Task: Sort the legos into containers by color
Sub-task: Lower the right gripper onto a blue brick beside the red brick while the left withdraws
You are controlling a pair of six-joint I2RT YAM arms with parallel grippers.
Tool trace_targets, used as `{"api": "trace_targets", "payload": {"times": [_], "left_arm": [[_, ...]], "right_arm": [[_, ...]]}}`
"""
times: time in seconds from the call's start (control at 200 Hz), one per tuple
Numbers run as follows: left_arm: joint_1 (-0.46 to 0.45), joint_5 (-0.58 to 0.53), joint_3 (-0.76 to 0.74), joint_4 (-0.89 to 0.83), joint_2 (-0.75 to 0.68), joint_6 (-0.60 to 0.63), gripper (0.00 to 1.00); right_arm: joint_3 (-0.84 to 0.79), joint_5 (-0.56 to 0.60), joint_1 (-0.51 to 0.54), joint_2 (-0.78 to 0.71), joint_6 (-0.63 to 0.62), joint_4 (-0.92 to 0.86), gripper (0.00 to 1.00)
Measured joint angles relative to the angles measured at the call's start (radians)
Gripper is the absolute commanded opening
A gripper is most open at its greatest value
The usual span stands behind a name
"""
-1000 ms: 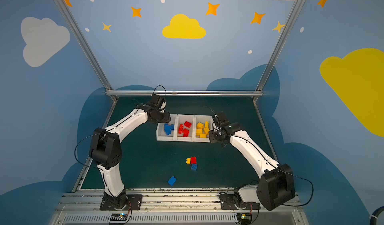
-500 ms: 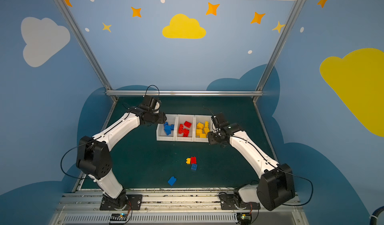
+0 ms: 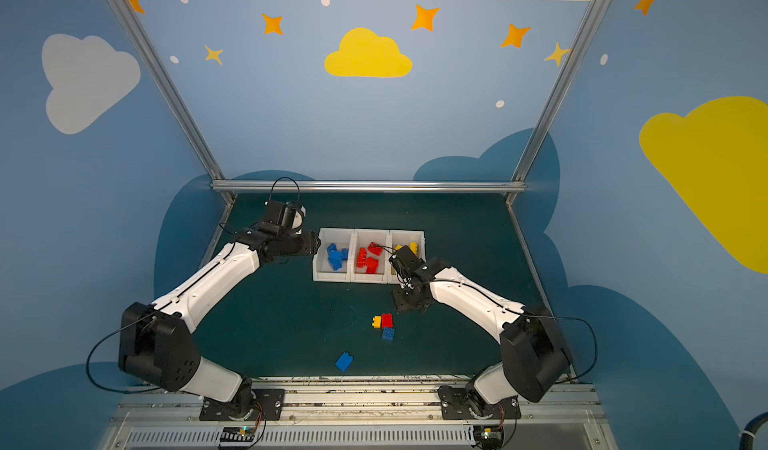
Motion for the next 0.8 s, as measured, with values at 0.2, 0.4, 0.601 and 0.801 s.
{"api": "trace_targets", "payload": {"times": [0.2,0.4,0.601,0.801], "left_arm": [[0.016,-0.002,-0.066,-0.001,-0.061,-0.010,0.64],[0.027,-0.004,-0.124,0.000,-0.112,-0.020,0.64],[0.036,-0.003,-0.182,0.000,-0.139,-0.039,0.64],[0.037,0.001,-0.208,0.001,-0.142,-0.051,0.64]], "right_arm": [[0.008,0.000,0.073,0.074,0.033,0.004,0.58],[0.015,-0.001,0.130,0.125,0.055,0.002,0.58],[0.030,-0.005,0.181,0.162,0.079,-0.002,0.60],[0.051,-0.003,0.204,0.207,0.108,-0.010,0.60]]}}
